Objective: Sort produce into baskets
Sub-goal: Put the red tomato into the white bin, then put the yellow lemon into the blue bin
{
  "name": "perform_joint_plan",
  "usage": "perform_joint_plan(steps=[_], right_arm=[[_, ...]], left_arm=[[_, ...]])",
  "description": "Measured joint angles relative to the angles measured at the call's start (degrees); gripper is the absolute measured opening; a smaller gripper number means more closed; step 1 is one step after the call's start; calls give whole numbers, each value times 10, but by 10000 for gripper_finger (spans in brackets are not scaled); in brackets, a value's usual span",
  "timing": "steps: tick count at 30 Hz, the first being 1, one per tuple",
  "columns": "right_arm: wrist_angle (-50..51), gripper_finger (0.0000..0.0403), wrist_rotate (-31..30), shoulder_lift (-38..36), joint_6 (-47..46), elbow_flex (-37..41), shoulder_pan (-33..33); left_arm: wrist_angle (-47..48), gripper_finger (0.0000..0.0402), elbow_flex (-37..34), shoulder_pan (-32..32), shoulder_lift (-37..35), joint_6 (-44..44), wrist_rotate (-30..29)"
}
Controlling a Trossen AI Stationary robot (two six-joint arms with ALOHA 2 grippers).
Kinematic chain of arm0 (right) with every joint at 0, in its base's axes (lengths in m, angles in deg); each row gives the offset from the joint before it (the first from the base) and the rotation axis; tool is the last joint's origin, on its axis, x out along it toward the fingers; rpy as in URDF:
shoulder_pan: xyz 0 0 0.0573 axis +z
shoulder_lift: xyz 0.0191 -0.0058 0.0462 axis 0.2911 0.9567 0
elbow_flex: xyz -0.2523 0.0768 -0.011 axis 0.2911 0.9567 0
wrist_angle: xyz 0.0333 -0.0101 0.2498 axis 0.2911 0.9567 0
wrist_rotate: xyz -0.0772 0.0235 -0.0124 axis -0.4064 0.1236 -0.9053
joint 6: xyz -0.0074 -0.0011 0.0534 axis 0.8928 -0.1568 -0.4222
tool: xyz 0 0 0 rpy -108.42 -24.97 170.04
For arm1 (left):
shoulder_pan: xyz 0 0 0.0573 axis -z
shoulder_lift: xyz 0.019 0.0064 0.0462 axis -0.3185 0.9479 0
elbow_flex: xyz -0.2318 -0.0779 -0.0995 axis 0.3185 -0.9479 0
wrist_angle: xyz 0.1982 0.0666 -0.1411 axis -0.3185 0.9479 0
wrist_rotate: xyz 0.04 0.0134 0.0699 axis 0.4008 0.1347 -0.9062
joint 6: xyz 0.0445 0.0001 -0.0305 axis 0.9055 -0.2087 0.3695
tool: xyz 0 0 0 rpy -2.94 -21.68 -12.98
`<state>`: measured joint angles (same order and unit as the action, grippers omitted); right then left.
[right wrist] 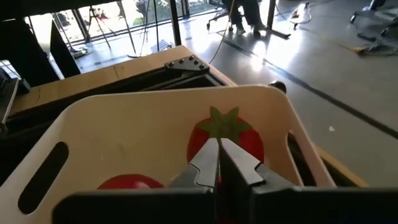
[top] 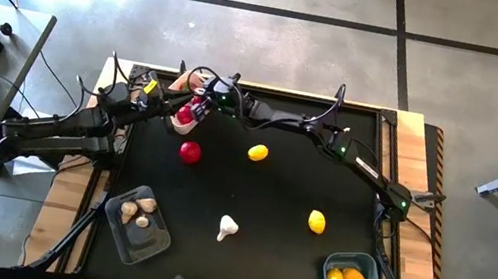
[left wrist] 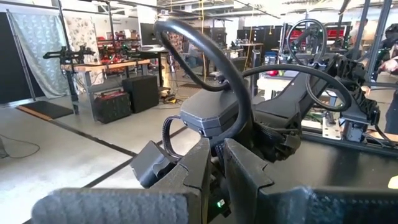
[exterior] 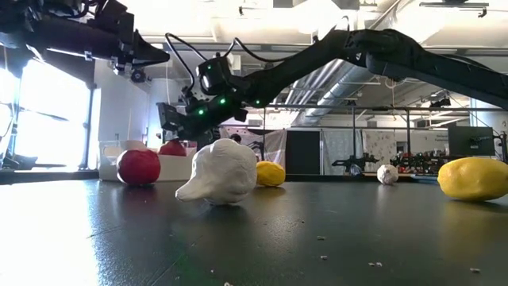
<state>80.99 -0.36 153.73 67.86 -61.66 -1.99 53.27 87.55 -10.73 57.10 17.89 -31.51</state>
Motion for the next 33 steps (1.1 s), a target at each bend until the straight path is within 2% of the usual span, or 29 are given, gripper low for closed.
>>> perform_joint_plan(steps=[9,14,18,21,25,29,33], right_arm=[[5,0,13,-7,-6,1,3],[22,0,24,-49,-4,0,4],[-9,0,-7,-63,6,12,11],[-71,0,-14,-71,-6,70,21],[-138,0,-15,-113,-14,195,37],[-184,0,-23,-223,3,334,53],[-183,0,-30,-350,17,489,60]], left_arm=[[1,32,0,0,0,0,0],[5,32,0,0,1,0,-3],[7,32,0,0,1,0,-3],[7,32,0,0,1,0,-4],[8,32,0,0,2,4,-3],[9,32,0,1,8,7,0],[8,32,0,1,19,11,0]])
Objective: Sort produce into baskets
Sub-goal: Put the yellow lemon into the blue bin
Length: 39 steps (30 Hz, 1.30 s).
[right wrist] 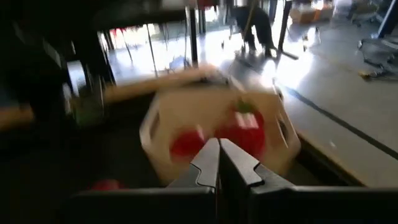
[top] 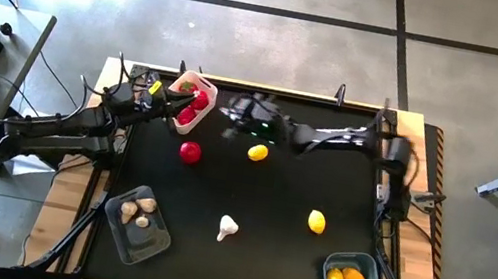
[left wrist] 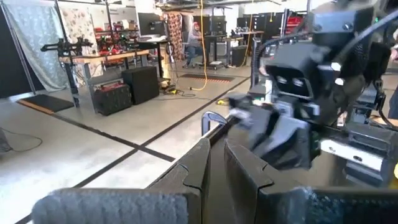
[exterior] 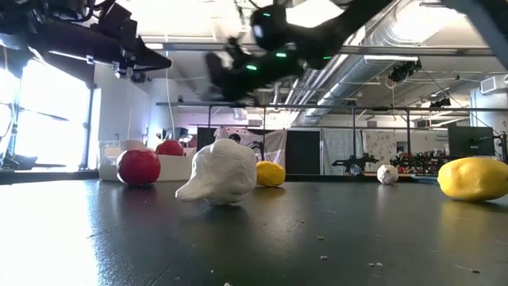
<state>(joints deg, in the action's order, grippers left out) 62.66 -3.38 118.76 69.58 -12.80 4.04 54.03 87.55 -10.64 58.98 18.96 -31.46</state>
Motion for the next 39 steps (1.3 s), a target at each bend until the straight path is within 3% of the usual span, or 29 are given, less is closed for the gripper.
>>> perform_joint_plan(steps=[6,11,17,22,25,29,39], right_arm=[[32,0,26,-175,22,187,1],[115,20,54,-219,31,239,1],[219,134,74,-194,103,217,9],[264,241,78,-181,130,194,9],[267,282,82,-168,158,195,9],[267,301,93,-147,194,193,9],[257,302,98,-110,264,194,4]], left_arm=[[11,32,0,1,25,-15,8],[3,32,0,1,60,-6,9],[-11,32,0,1,93,-5,9],[-16,32,0,8,98,4,9],[-24,32,0,17,98,16,11],[-24,32,0,25,98,19,28],[-23,32,0,43,98,19,39]])
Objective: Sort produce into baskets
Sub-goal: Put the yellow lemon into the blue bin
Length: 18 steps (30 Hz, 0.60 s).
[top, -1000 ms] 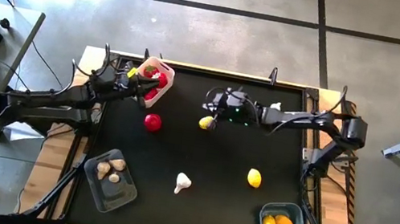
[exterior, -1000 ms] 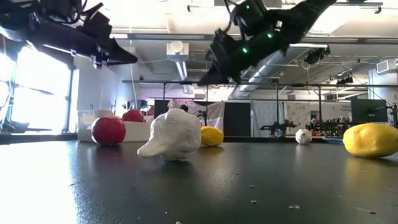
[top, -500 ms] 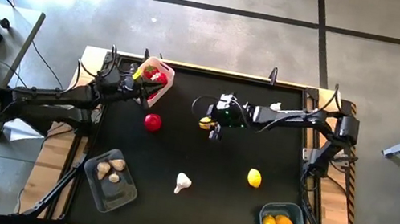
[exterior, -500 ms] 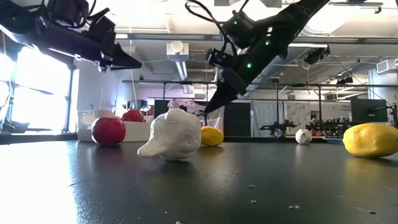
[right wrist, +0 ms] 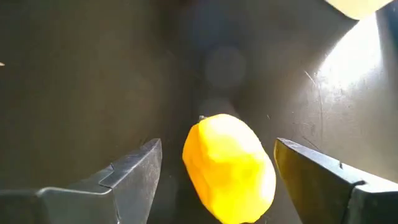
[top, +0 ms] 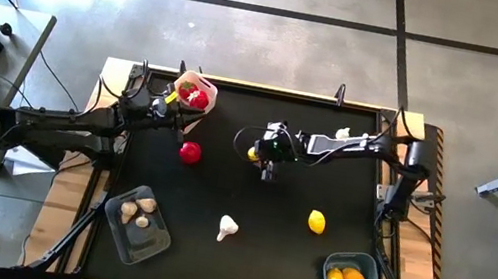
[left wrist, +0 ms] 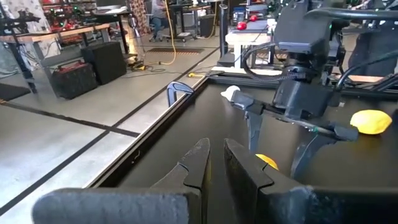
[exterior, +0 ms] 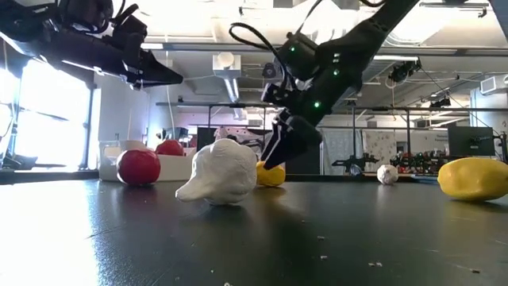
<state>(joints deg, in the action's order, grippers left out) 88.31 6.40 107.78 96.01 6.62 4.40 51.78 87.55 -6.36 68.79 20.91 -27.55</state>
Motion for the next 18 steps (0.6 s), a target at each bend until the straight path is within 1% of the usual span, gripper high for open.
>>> perform_joint_plan(steps=[4,7,10,13,16,18], right_arm=[[3,301,-1,21,5,0,-8],[-1,287,-2,24,0,0,-8],[1,252,0,24,-3,0,-7],[3,206,0,22,-20,0,-7],[52,166,3,22,-46,-23,-8],[98,157,5,21,-64,-52,-6]], left_arm=[[1,32,0,0,0,0,0],[1,32,0,0,0,-2,0],[1,32,0,0,0,-1,0],[1,32,0,0,0,-2,0],[1,32,0,0,0,-4,0],[1,32,0,0,0,-5,0]])
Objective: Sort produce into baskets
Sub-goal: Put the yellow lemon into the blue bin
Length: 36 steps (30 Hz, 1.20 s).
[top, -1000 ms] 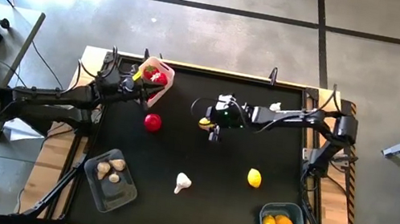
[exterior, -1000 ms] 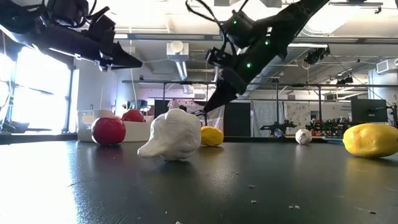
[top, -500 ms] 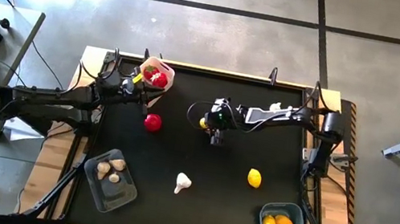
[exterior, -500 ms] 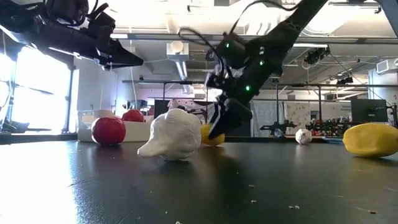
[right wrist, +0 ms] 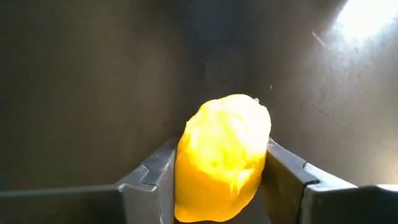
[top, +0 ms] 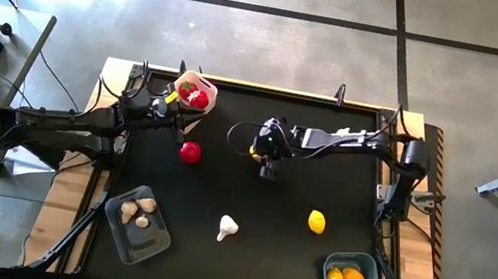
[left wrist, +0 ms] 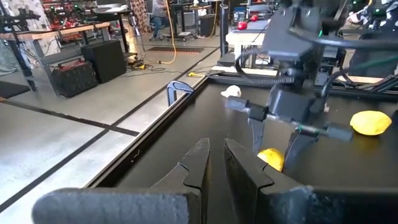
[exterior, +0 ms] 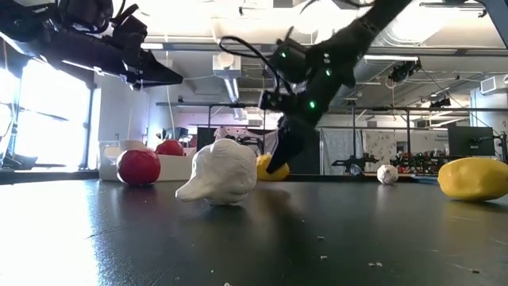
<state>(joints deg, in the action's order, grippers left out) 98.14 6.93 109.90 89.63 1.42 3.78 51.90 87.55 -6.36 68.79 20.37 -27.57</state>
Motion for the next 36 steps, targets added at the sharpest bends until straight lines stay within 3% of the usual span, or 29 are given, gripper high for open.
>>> perform_joint_plan(steps=[8,17,26,30,36], right_arm=[[182,157,41,-88,-84,-56,25],[355,157,31,-240,-329,-51,110],[492,157,22,-326,-741,-51,304],[469,161,36,-346,-973,-52,434],[462,165,-77,-332,-1293,-52,625]], left_arm=[[-4,32,0,0,0,0,0],[-16,32,0,0,0,7,-2],[-14,32,0,0,0,6,-3],[-14,32,0,0,0,24,-3],[-17,32,0,0,0,30,-6]])
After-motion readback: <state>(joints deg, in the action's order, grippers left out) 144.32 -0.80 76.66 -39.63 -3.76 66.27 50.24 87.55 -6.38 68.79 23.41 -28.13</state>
